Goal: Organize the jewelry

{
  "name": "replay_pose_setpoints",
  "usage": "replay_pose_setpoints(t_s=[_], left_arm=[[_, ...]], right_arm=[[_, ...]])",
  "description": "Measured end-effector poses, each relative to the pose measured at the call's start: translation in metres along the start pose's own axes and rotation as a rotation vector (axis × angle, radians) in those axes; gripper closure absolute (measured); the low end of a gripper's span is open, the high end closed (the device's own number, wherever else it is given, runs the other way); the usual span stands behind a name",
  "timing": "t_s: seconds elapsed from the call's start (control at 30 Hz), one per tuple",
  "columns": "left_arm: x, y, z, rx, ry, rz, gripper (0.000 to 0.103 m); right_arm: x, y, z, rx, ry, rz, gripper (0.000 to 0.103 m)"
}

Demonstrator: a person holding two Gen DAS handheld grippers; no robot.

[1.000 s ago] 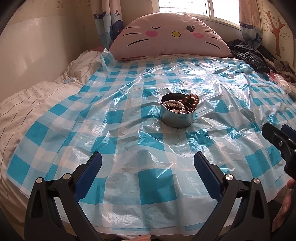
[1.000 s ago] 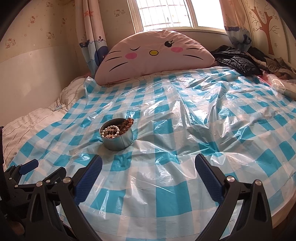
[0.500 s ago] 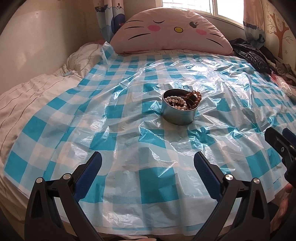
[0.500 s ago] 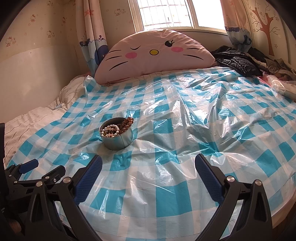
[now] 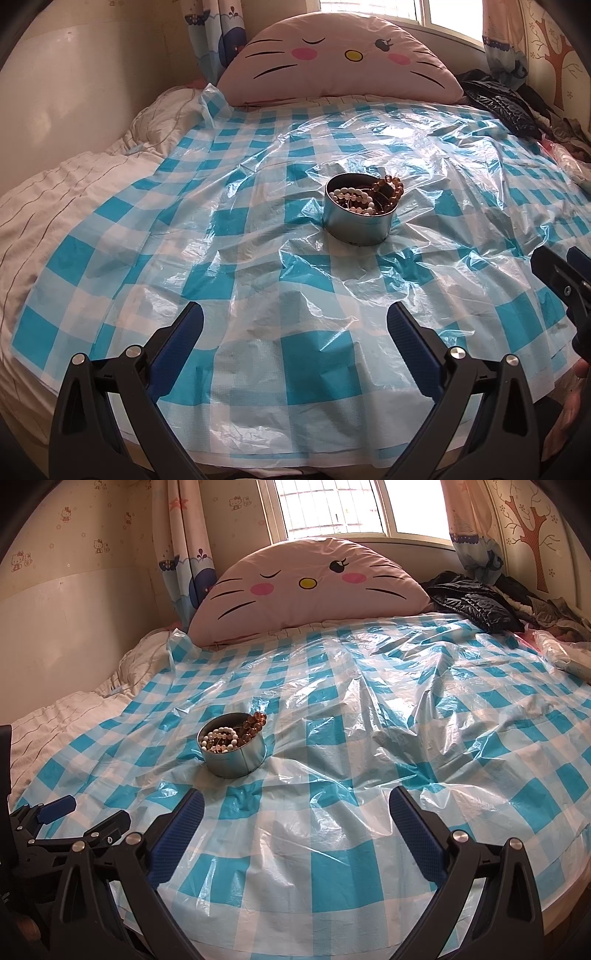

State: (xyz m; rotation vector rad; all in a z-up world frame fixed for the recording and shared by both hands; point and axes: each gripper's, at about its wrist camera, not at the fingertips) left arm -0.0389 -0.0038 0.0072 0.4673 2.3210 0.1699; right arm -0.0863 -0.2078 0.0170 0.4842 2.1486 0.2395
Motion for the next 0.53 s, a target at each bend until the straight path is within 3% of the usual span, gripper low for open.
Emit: replay_pose_setpoints(t_s=[0.17,0.33,0.53], left_arm=[[0.003,0.0,-0.013,-0.026,-0.062,-0.002,0.007],[0.004,0.013,-0.007,0.035,-0.038,-0.062,0.007],[0.009,0.021,-0.005,0.024,-0.035,-0.107,0.007]], right_arm=[[0.0,0.0,0.0,0.0,-0.001,0.001,0.007],[0.0,0.0,0.0,0.0,-0.001,0.0,0.007],[-0.001,-0.001,0.0,-0.001,0.0,-0.001,0.007]])
Point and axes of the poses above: each gripper's, at about its wrist camera, not at the fingertips, and z roughly the way its jaws point, y to its left, x to its underside, and after that the axes turned 11 degrees about z, right-handed
